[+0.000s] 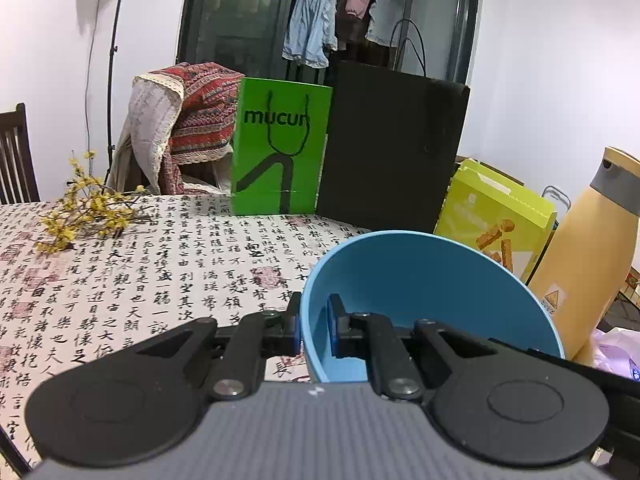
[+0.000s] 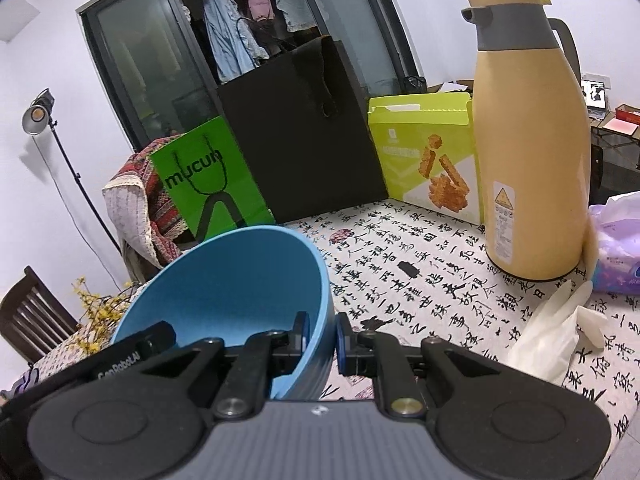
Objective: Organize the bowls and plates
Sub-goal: 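Carry the held bowl toward the peach suitcase with both grippers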
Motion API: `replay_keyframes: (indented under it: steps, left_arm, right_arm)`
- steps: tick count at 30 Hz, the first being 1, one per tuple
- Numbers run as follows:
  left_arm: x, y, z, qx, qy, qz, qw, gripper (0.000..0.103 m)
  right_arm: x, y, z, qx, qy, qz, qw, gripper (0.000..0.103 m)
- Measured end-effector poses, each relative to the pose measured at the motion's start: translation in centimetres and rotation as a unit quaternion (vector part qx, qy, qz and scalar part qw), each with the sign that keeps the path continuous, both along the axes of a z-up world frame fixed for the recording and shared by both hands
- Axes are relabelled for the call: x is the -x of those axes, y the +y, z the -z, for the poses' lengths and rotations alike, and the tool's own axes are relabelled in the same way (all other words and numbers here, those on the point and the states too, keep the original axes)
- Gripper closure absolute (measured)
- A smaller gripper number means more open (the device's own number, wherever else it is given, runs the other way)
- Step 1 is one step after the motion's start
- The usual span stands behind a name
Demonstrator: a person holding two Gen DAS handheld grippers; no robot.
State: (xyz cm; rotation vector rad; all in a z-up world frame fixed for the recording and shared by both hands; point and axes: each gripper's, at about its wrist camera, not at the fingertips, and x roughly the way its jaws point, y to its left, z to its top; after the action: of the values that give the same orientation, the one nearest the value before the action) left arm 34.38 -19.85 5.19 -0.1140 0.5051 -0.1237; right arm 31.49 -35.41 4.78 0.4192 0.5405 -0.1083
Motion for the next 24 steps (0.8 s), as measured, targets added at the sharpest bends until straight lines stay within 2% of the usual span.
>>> replay_keyframes:
  steps: [24]
  left_arm:
    - [5.7,5.0,-1.1,0.010,-0.016,-0.031,0.9994,0.091]
  right_arm:
    - [5.1,5.0,-1.5,0.009,-0.016,-0.032,0.999,0.090]
